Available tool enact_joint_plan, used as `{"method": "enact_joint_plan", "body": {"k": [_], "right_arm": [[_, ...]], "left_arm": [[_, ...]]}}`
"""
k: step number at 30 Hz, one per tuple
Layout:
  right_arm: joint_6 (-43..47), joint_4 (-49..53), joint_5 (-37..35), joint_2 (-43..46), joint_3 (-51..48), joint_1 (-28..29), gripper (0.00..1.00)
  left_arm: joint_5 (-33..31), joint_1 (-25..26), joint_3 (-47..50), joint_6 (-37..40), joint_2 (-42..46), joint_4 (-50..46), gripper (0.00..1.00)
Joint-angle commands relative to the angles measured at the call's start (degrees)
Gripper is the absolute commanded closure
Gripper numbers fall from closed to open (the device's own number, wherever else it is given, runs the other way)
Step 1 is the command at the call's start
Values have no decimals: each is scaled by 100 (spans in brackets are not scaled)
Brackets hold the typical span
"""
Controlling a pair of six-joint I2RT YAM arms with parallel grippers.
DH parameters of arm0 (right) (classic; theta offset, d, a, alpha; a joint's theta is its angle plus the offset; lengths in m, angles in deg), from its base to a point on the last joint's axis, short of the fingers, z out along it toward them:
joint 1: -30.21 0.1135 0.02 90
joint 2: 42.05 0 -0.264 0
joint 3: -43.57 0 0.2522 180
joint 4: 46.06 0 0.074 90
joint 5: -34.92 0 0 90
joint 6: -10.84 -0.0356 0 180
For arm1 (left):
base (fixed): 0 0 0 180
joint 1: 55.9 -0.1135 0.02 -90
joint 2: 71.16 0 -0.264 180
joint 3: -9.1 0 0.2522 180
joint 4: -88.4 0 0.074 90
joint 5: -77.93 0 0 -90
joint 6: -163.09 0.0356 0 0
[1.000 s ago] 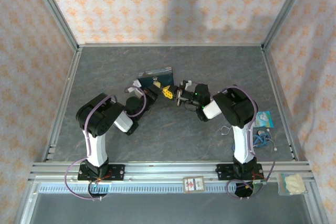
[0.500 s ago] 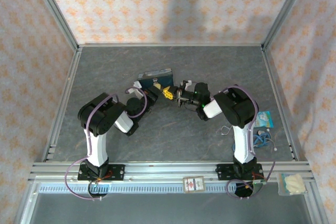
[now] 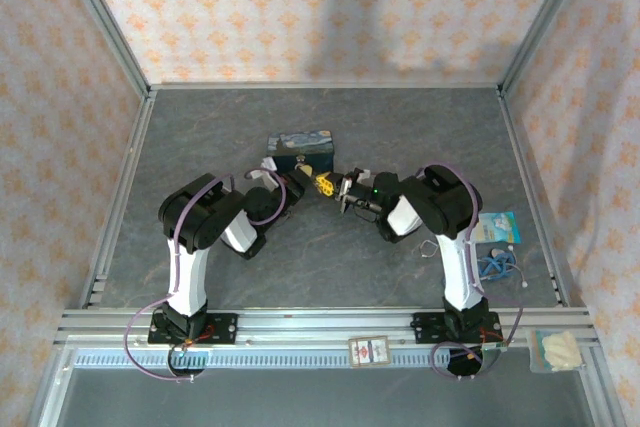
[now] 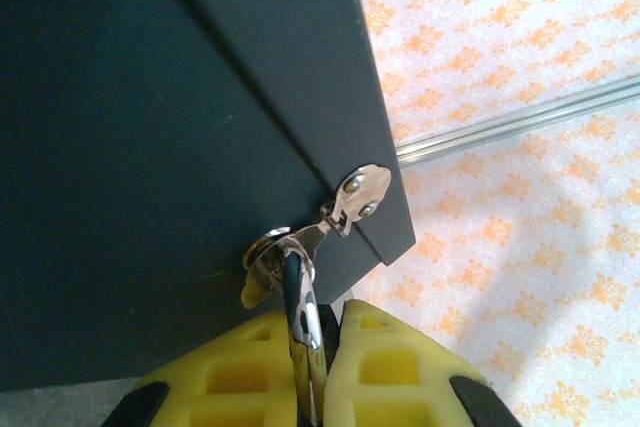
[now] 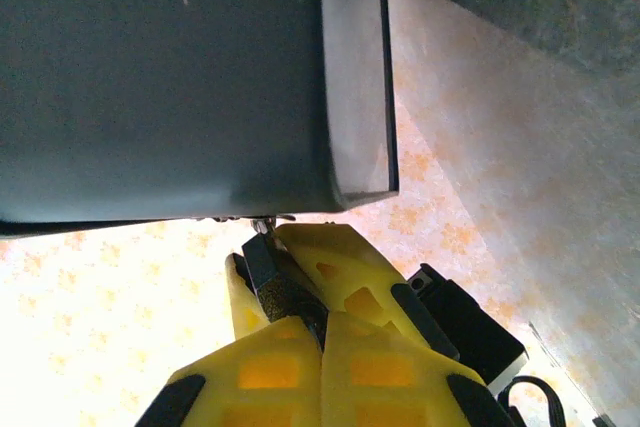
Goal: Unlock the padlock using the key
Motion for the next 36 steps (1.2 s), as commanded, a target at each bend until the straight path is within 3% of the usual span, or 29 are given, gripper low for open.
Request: {"method": "enact_joint_plan", "body": {"k": [1,7,10,14,20,27,36], "right_arm": [[-2953,-2007,-1359,62,378,-45,100],[-2794,-1905,-1252,-49,637,-35,100],[-2139,-1543,-955,-60,708,-80,100],[-980,-762,-659,35,762,-112,86],[1129,1309,-457,605,926,-209,71],[2865,3257,-546,1205,861,-282,59],[5297,6333,-1635,2332,766,-274,49]], "left_arm": [[1886,538,-19,350,-39,1481,100],[1777,485,-23,294,-101,1475,100],[1647,438,28,115,-188,1477,100],[1418,371,116,-53,-250,1429,100],[1073,245,201,121,4,654,100],[759,154,123,131,171,-40,100],[462,152,-4,155,381,-995,100]]}}
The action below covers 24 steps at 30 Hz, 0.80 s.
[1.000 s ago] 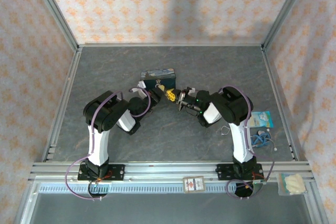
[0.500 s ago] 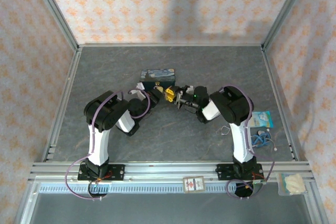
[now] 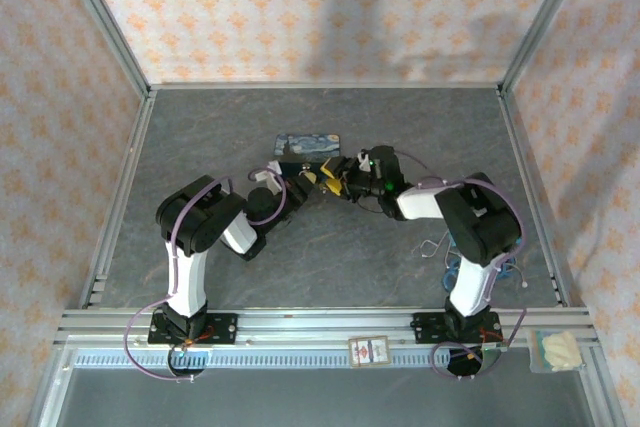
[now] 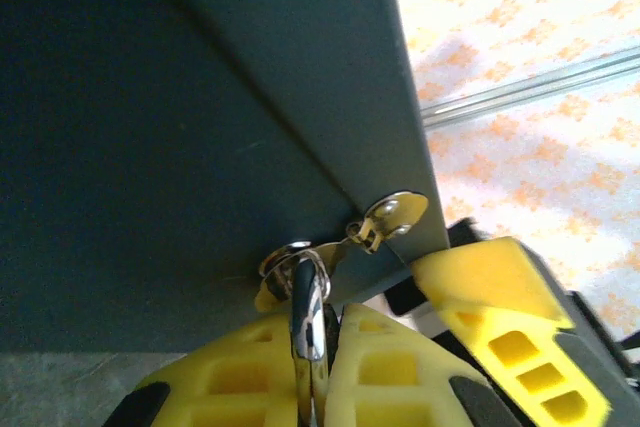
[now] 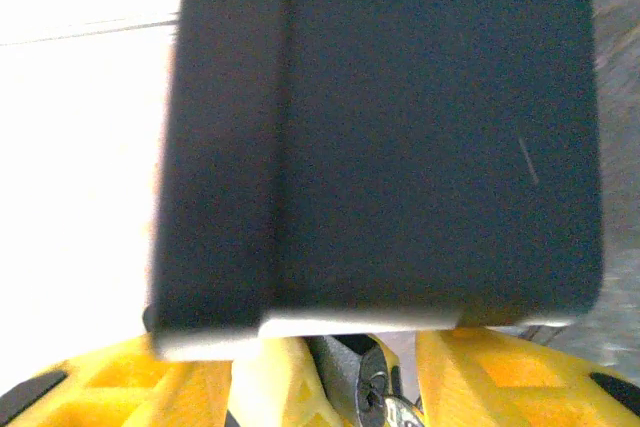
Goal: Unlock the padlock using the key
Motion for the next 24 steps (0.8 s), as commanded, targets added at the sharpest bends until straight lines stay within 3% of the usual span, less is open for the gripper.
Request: {"method": "enact_joint_plan", "body": {"k": [1,10,15,17,24], "right_arm": [[1452,1453,-1190,451,173,-126,49],[2679,2716,-2124,925,505,-120,48],[3177,2849,-2486,1186,545,-3,48],[3546,3017,-2656,1244,645,118,48],[4585,3129,-2936,1481,746,525,48]], "left_arm": [[265,76,-125,107,211,-584,100],[106,118,-576,688,423,-2497,100],[12,129,-534,720,422,-2825,100],[-4,127,-519,687,422,-2868,93],[32,41,-368,468,762,-2744,57]]}}
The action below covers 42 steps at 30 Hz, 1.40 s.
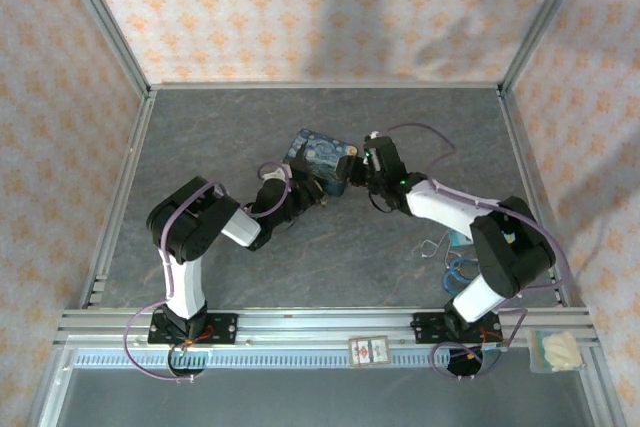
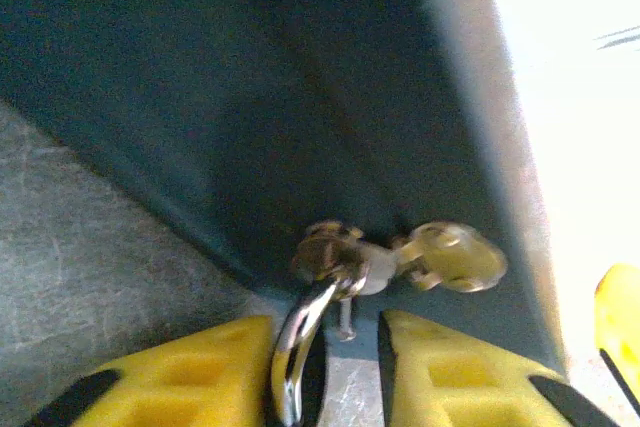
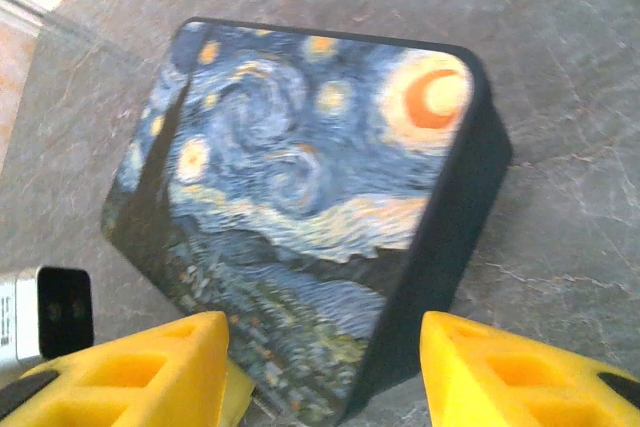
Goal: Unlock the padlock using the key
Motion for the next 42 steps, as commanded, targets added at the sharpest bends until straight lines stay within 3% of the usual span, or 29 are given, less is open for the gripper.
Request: {"method": "enact_joint_plan", "body": {"k": [1,9,19,25,31,42], "right_arm": [[763,130,-344,243,167,174,48],[1477,921,-209,-271,982,900,50],[1980,2300,-1333,-1540,2102,1792,50],[2032,2678,-2096,-2003,2415,1840,47],[2283,2435,-2716,-2279,2465,1840,46],[2715,1778,-3042,-2461,2090,1832,48]], "left_arm": [[19,-69,192,-84,370,-90,52],[-206,-615,944,-192,1569,-486,40],[-112,-1603,1100,-93,2201,-690,40],[-2,-1637,1035,-260,2013,-332,40],[115,-1635,1128,-419,1842,49,40],[239,-1638,1319,-514,1791,409,40]]}}
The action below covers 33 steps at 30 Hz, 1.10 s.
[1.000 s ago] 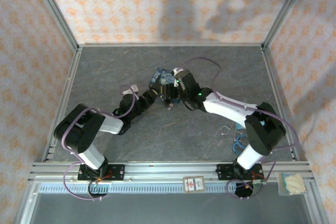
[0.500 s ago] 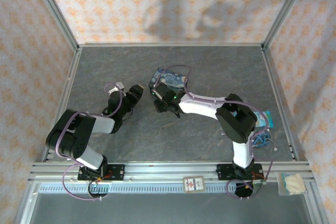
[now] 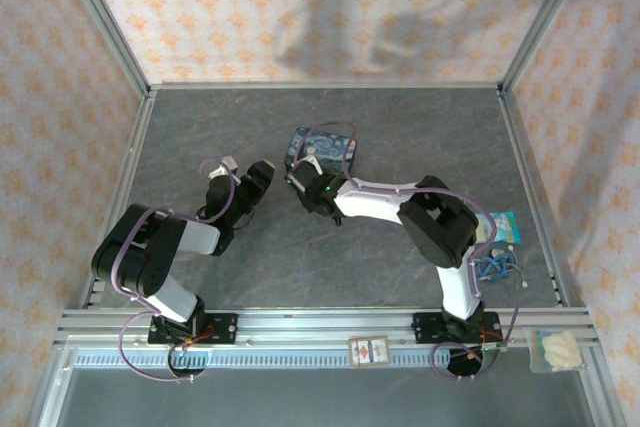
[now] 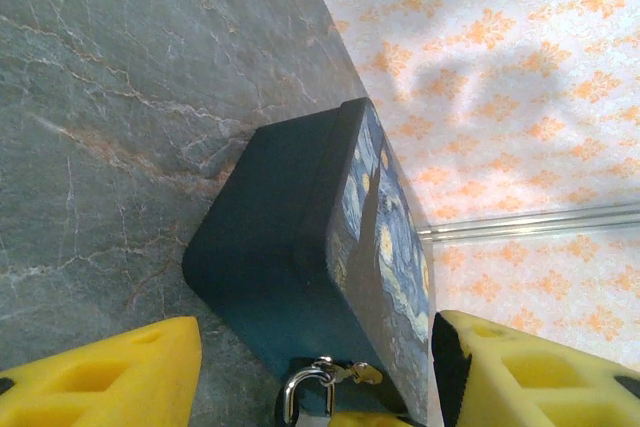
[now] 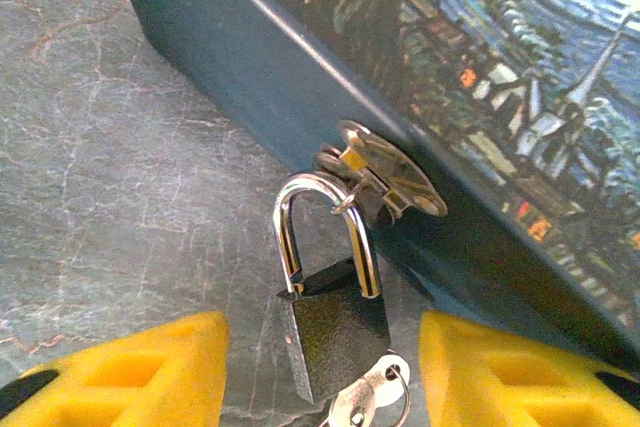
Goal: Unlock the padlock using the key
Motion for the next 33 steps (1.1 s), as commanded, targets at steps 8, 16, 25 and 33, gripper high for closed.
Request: {"method": "enact_joint_plan", "body": {"k": [8,16,25,33], "right_arm": [[471,-427,-456,-130,-431,-20,48],[800,-1001,-186,-90,-762,-179,58],[1583,-1208,1101,216,-892,-630,85],[2151,-869,1935,254,-674,-956,100]], "left_arm": [[185,-35,216,-278,-252,762,40],[270,-32,236,-380,-336,970,40],[286,-35,361,-486,-245,1294,40],[445,-50,444,-612,-394,1655,40]]}}
